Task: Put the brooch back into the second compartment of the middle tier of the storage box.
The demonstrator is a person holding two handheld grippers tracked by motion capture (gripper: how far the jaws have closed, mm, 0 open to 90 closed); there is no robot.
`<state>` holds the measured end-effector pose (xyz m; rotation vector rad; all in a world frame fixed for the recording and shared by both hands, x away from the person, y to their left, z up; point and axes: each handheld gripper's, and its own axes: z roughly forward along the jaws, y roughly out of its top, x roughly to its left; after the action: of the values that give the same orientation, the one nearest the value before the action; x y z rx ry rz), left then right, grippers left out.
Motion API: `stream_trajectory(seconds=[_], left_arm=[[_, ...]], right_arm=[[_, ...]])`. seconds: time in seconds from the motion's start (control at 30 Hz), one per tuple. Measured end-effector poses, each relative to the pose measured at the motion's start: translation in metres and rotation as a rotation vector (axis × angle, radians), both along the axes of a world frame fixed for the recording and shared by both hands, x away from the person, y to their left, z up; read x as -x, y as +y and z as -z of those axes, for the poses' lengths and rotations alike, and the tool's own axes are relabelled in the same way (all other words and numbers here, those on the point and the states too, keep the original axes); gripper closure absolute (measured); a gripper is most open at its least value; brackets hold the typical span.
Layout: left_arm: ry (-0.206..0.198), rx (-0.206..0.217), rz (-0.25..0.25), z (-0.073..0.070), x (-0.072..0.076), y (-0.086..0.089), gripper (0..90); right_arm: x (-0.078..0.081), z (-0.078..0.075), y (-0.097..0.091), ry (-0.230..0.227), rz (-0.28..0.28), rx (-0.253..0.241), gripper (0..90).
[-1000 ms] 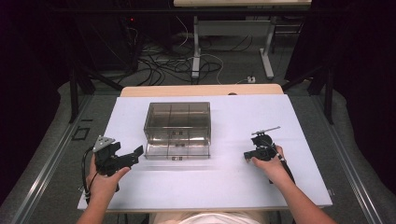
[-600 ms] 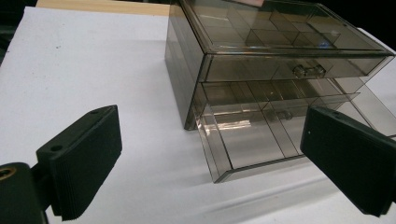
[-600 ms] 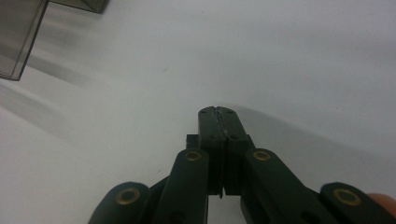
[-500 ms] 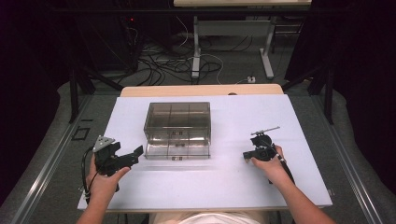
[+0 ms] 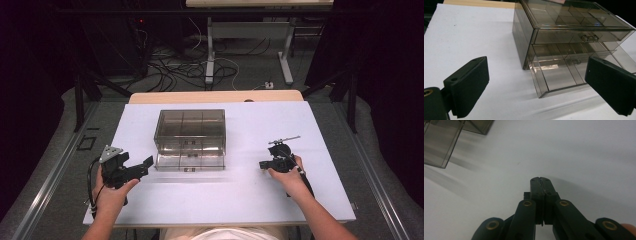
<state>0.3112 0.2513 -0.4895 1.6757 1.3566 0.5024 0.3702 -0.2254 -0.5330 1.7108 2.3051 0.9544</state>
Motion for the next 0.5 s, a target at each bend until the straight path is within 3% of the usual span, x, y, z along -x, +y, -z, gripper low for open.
stream_trajectory(seconds=[0.5], left_arm=[[-0.003,-0.002,-0.002,0.0004,-0.0001,0.0,5.3]], right_arm=[[0.0039,-0.0065,0.002,-0.046,0.005,-0.028,90.0]])
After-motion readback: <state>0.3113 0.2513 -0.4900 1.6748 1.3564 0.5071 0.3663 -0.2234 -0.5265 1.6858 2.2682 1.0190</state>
